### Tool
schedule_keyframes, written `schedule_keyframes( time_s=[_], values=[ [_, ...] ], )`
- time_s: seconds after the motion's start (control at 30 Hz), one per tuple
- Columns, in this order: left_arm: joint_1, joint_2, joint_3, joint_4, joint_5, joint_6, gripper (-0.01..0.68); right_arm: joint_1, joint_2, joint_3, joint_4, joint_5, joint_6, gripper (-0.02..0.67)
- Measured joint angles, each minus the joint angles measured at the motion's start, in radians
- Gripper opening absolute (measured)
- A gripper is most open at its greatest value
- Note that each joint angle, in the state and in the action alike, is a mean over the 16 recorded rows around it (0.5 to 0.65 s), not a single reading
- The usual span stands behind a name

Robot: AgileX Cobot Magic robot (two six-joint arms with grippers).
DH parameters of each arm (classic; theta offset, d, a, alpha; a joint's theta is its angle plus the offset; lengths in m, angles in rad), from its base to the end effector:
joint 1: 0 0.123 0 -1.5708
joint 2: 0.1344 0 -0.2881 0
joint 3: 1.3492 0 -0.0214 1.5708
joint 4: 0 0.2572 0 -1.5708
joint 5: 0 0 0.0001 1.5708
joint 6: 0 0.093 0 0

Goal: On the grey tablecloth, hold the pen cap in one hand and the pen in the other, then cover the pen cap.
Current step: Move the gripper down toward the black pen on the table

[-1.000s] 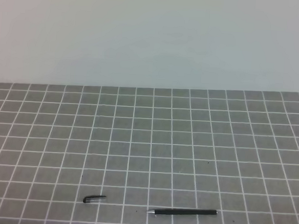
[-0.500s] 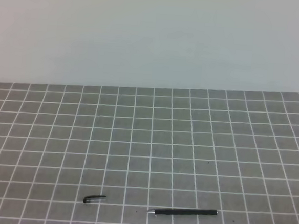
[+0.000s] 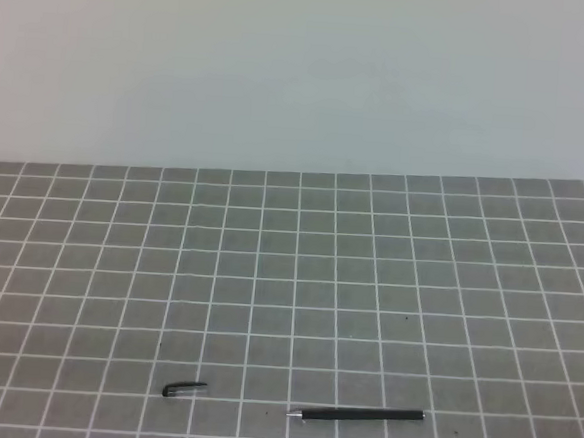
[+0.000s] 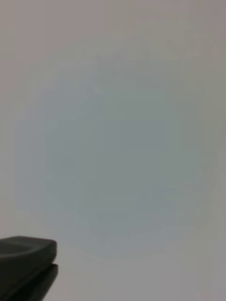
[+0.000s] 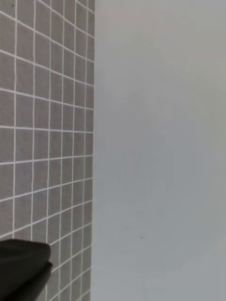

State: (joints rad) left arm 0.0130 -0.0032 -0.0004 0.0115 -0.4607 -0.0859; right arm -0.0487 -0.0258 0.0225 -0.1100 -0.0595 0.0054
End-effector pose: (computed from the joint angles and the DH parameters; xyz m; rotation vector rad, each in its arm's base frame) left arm 0.0478 0.0001 0.2540 -0.0405 1.0187 -0.0597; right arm 0.0597 -0.0023 0.2125 -0.0450 1.4216 -0.1218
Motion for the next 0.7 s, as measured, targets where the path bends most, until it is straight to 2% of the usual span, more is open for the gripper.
schedule_keyframes(
  time_s=[0.17, 0.3, 0.7],
  values=[
    [0.000, 0.000, -0.006, 0.006, -0.026, -0.047, -0.003, 0.000, 0.002, -0.006, 0.002, -0.022, -0.012, 0.003],
    [0.000, 0.000, -0.040, 0.020, 0.016, -0.108, -0.003, -0.001, 0.002, -0.008, 0.002, -0.035, -0.025, 0.003],
    [0.000, 0.002, -0.228, 0.075, 0.432, -0.207, -0.003, -0.001, 0.001, -0.025, 0.084, -0.005, -0.057, 0.003]
  ],
)
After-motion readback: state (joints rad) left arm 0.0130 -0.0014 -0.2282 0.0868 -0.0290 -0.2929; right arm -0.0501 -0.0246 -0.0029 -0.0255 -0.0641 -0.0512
